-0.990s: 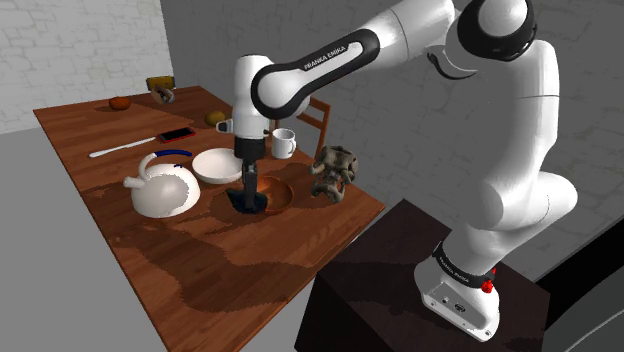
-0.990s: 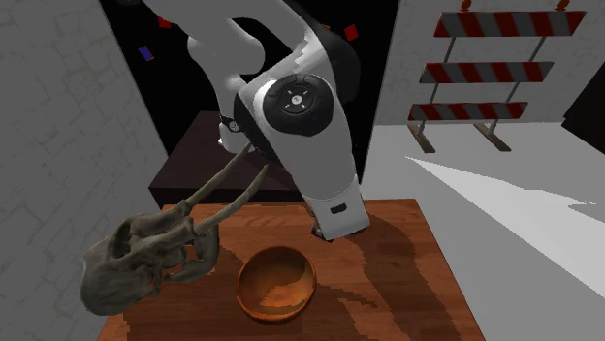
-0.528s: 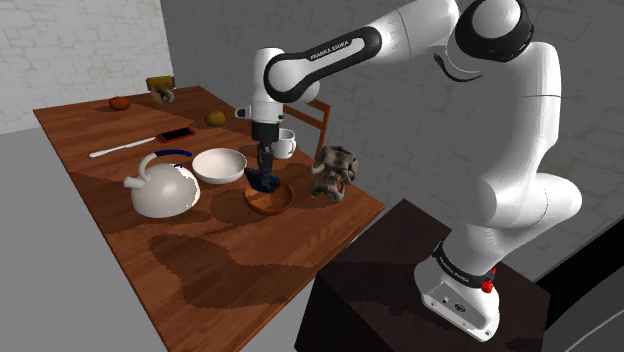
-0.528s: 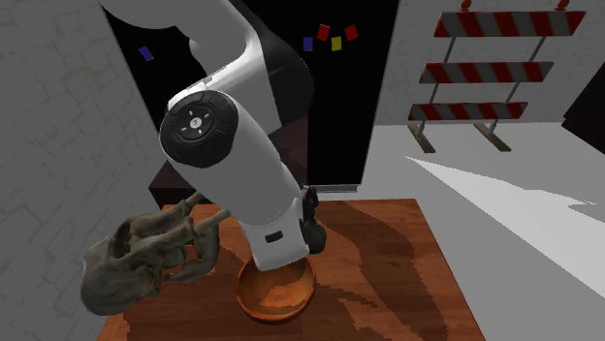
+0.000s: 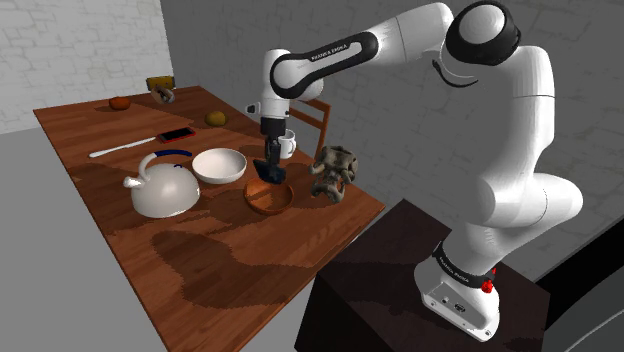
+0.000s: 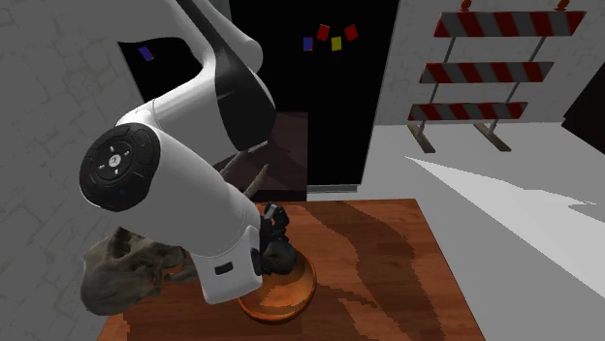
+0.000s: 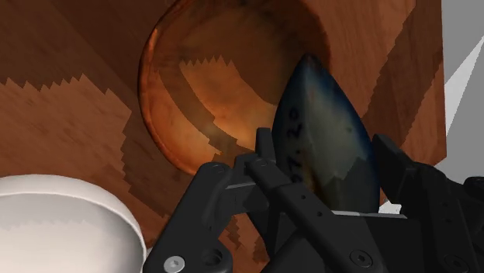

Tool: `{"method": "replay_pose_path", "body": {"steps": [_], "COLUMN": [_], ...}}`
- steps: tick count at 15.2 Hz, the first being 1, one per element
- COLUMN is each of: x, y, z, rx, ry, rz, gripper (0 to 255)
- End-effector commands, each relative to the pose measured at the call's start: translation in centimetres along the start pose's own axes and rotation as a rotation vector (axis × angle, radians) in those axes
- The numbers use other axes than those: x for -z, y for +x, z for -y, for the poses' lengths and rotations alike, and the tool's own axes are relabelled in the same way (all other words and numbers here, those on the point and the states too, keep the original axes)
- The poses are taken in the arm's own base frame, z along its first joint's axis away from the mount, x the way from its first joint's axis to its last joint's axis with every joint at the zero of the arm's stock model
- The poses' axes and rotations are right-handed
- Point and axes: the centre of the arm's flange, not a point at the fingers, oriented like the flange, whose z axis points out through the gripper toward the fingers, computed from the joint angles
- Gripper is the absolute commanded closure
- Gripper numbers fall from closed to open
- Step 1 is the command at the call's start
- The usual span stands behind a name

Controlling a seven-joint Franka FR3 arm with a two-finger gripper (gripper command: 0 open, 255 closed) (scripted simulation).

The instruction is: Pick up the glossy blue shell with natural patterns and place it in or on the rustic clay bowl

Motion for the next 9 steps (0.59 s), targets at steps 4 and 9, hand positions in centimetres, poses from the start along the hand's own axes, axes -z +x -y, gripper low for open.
{"method": "replay_pose_path", "body": {"steps": [4,9], "x": [-2.4,-4.9], "y": [-0.2,-0.3], "z": [-1.1,-2.2], "rx": [0.001,0.001], "ry": [0.0,0.0], "rz": [0.0,0.0], "gripper": [255,255]}}
